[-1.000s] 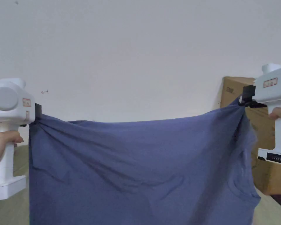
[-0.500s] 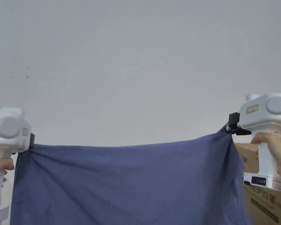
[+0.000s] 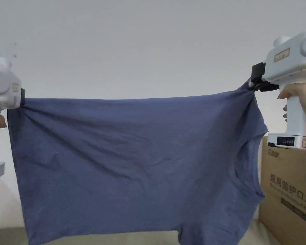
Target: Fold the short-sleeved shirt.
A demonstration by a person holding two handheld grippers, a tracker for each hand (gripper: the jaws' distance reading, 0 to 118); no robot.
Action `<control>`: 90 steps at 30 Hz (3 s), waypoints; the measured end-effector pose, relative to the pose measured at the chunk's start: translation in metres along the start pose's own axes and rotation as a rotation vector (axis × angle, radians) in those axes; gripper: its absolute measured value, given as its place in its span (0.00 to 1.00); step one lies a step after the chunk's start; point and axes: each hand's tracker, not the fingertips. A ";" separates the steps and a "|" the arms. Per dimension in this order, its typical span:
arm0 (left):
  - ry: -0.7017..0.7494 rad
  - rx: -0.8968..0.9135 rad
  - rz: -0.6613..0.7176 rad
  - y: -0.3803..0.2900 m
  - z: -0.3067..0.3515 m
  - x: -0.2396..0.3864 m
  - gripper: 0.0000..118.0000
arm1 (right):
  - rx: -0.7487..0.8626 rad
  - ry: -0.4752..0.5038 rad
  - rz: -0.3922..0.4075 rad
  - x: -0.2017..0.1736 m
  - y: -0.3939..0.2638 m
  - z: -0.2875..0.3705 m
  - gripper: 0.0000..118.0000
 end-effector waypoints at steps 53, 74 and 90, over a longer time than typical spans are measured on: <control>-0.087 -0.779 -0.103 -0.520 0.339 -0.109 0.02 | -0.878 -0.123 -0.204 0.072 -0.585 0.345 0.01; -0.176 -0.695 0.041 -0.499 0.395 -0.133 0.52 | -0.754 0.036 0.038 0.016 -0.530 0.366 0.37; -0.134 -0.733 0.226 -0.534 0.353 -0.161 0.89 | -0.874 0.040 0.070 -0.002 -0.580 0.347 0.00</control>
